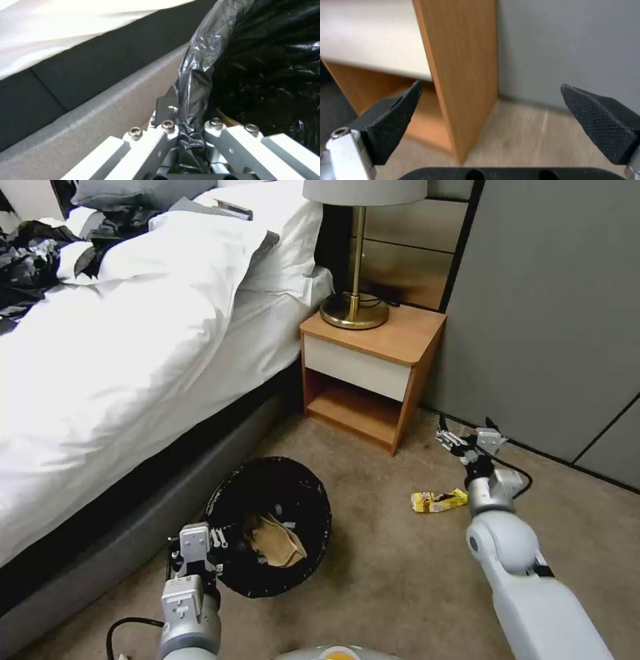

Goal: Pick up the trash bin, then pick up the garbage from the floor and place it into the trash bin.

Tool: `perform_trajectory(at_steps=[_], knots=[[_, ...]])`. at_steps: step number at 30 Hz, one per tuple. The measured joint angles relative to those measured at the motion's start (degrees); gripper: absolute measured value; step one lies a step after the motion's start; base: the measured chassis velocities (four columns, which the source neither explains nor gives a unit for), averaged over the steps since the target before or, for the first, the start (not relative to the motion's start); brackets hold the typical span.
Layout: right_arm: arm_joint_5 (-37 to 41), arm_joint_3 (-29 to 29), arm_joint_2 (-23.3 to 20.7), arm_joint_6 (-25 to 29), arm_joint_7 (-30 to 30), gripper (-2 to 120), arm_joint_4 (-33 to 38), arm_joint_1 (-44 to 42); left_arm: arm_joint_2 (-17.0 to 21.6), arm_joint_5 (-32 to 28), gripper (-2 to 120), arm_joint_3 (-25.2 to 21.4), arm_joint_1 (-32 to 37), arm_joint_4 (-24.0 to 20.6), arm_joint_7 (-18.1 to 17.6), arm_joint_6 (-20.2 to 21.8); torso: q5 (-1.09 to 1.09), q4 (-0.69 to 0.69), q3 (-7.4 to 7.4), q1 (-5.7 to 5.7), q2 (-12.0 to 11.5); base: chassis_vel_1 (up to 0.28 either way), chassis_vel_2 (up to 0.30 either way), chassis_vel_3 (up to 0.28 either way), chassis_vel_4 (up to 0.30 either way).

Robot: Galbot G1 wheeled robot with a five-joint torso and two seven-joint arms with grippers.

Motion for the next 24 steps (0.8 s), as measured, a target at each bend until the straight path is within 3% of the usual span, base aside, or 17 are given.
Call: perform_trajectory(at_steps=[6,10,24], knots=[[4.85,-2.82,0.59,-10.2,0.57,100,-12.13,7.92,-0.83,1.04,1,0.03,0.18,0.42,0.0,0.08,0.01,-0.01,0.0,0.0,0.0,0.0,0.0,0.0,0.0],[4.72,-3.92,1.34,-13.15,0.58,100,-18.81,11.43,-1.29,1.64,1,0.09,0.35,0.7,0.01,0.08,0.01,-0.01,0.0,0.0,0.0,0.0,0.0,0.0,0.0],[3.49,-3.44,3.07,-11.88,-0.62,100,-40.29,18.85,-1.75,3.25,1,0.33,1.54,0.59,0.05,-0.34,0.01,-0.01,0.0,0.0,0.0,0.0,0.0,0.0,0.0]])
